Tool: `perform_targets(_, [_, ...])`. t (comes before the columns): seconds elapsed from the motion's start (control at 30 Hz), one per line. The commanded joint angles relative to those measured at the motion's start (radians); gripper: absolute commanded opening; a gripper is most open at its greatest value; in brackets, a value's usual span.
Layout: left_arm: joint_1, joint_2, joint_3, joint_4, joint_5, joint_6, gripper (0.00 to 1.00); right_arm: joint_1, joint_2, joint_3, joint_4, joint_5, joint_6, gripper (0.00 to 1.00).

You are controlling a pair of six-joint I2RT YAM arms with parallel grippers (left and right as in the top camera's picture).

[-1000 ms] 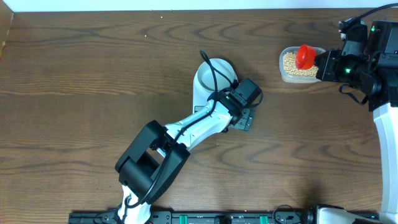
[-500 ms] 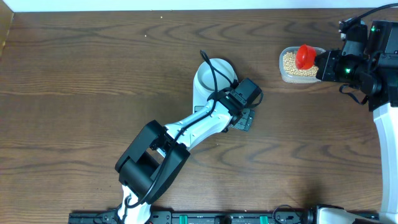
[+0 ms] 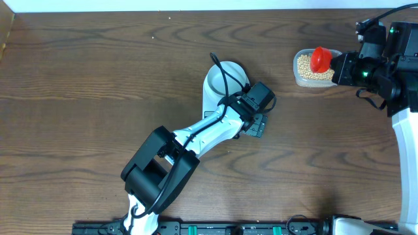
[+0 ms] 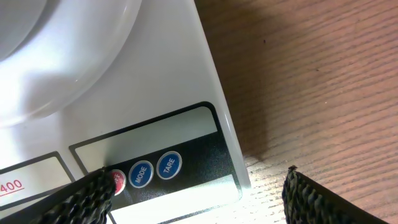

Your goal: Scoop item into bowl and weigh 50g on scale

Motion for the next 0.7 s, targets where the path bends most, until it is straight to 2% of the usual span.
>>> perform_targets(0.0, [0.005,0.042,-0.008,0.005,-0.002,0.006,0.88,-0.006,-0.01,0.01,-0.001,0.005,-0.01,0.01])
perform_targets(0.43, [0.005,0.052,-0.006,0.016,-0.001,0.006,0.88,-0.006,-0.01,0.01,0.0,0.013,-0.01,0.01])
perform_targets(0.67, [0.005,-0.039,0.009,0.008,-0.002,0.033,0.88,-0.006,-0.01,0.01,0.0,0.013,-0.011,0.01])
